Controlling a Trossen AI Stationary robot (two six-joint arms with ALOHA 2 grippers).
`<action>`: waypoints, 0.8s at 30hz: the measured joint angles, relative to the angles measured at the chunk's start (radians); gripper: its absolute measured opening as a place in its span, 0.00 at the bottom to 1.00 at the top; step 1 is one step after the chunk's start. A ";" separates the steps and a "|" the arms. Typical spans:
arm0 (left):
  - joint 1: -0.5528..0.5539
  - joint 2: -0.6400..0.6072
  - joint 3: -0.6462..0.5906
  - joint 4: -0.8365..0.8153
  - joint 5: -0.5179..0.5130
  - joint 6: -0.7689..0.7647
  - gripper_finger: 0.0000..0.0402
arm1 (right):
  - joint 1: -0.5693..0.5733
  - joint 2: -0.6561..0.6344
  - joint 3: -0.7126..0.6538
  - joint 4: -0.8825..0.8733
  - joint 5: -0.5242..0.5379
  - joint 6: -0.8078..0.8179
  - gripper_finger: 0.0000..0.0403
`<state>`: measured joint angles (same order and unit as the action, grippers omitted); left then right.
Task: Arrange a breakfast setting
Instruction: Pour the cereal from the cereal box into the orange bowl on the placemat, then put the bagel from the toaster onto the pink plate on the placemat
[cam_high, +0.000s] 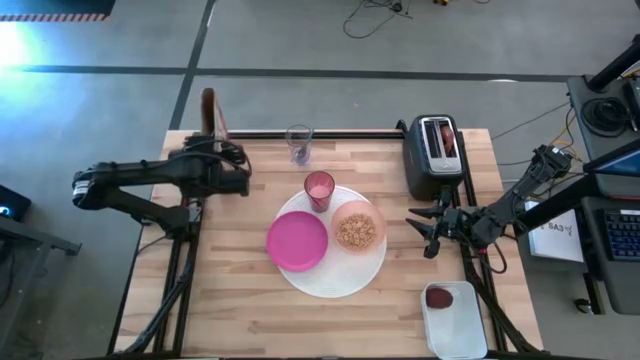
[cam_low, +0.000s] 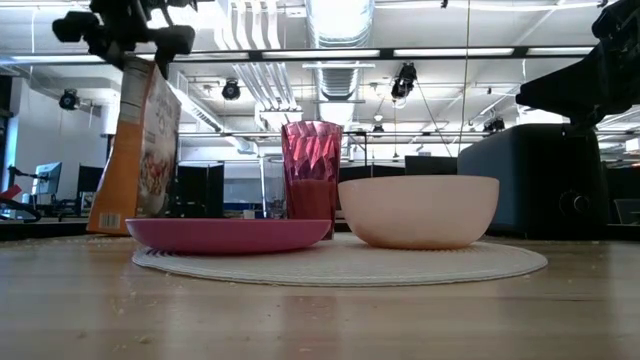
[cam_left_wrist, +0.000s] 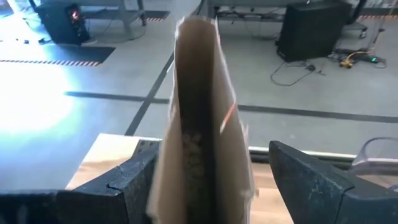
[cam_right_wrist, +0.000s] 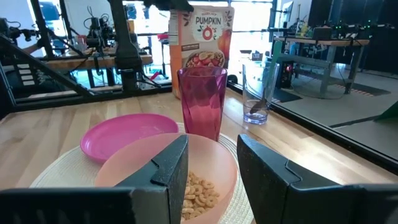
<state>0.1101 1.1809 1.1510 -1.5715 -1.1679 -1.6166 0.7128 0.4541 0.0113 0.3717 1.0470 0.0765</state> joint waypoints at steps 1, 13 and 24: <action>0.000 0.000 0.015 0.000 -0.004 0.017 0.65 | 0.000 0.000 0.000 0.000 0.000 -0.001 0.32; 0.000 0.008 0.172 0.001 -0.029 0.216 0.65 | 0.000 0.000 0.000 0.000 0.000 0.000 0.32; -0.165 0.077 0.199 0.200 -0.102 0.477 0.65 | 0.000 0.000 0.000 0.000 0.000 0.000 0.32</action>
<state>-0.0552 1.2579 1.3499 -1.3717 -1.2702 -1.1394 0.7129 0.4539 0.0110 0.3717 1.0470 0.0769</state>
